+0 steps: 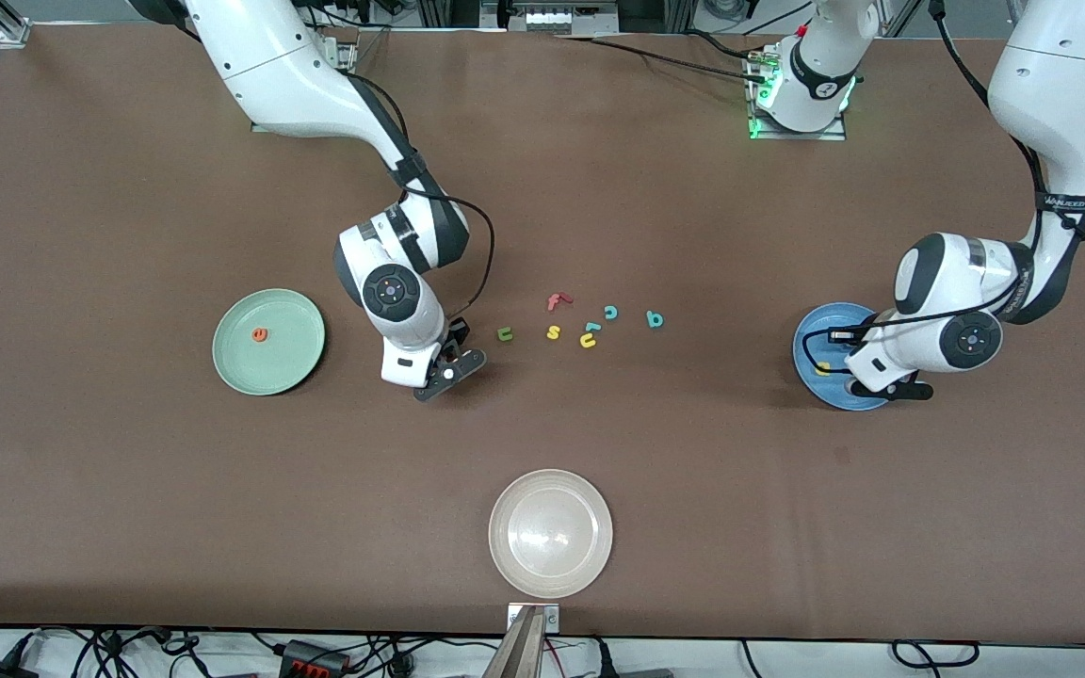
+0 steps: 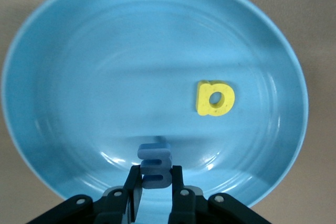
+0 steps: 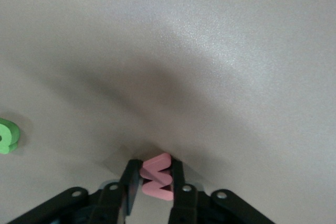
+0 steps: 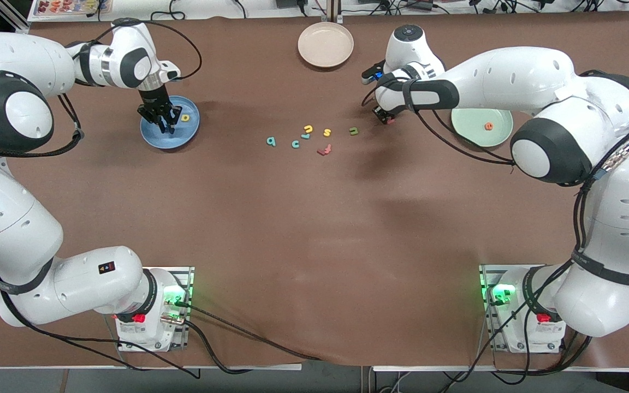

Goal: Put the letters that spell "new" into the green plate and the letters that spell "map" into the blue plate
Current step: 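Carry the w toward the green plate while the left gripper drops m on blue, then release the w on the green plate while the left gripper grasps the teal q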

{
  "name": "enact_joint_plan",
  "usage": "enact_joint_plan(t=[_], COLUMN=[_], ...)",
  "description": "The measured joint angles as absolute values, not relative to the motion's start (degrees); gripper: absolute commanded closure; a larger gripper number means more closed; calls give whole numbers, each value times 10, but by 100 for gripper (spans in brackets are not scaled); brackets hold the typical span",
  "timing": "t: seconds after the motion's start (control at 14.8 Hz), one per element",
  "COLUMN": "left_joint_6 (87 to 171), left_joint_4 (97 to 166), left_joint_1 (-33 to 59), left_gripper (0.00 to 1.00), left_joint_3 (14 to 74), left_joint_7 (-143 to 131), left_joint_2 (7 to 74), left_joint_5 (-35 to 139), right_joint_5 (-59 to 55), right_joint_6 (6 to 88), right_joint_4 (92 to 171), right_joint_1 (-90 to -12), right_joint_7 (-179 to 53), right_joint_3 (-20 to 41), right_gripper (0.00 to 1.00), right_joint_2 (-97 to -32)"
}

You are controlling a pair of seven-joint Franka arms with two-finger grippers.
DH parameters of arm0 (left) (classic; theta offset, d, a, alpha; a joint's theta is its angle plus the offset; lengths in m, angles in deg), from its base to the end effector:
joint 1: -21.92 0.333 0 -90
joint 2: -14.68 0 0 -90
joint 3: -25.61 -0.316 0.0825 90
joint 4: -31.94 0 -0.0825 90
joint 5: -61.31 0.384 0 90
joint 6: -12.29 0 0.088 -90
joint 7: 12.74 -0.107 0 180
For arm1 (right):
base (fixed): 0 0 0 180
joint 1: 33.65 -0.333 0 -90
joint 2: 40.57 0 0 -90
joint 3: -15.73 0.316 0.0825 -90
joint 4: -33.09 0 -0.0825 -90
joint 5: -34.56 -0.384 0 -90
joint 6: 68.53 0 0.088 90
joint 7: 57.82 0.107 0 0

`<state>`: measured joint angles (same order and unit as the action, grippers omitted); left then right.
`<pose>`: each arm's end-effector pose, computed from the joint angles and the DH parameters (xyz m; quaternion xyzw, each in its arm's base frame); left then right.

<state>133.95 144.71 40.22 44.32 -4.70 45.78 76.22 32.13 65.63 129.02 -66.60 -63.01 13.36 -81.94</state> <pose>0.5730 0.0076 0.1817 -0.9850 0.0144 0.1706 0.0237 0.5785 0.3457 0.1780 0.9545 0.2971 -0.0265 0.0049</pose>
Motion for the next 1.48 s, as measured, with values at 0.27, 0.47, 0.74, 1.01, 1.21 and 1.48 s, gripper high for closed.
enact_joint_plan(t=[0.27,0.47,0.74,1.01,1.21,1.48], left_joint_6=[1342,1321,1238,1234,1262,1339], left_joint_4=[1448,1434,1382,1368,1368,1370], left_joint_1=[402,404,404,396,359,292], left_gripper=[0,0,0,0,0,0], left_joint_3=[445,464,539,594,608,609], left_joint_7=[-47,-43,-24,-2,88,217], left_joint_2=[457,448,431,430,445,494], left_joint_5=[762,762,761,760,760,760], right_joint_5=[321,321,321,322,322,323], right_joint_6=[655,603,507,477,487,558], right_joint_4=[1287,1279,1280,1324,1382,1464], right_joint_1=[-664,-661,-609,-555,-549,-538], right_joint_7=[-630,-630,-635,-646,-647,-659], right_joint_3=[132,123,103,100,89,60], right_gripper=[85,86,86,85,84,82], right_joint_2=[-819,-800,-755,-713,-680,-648])
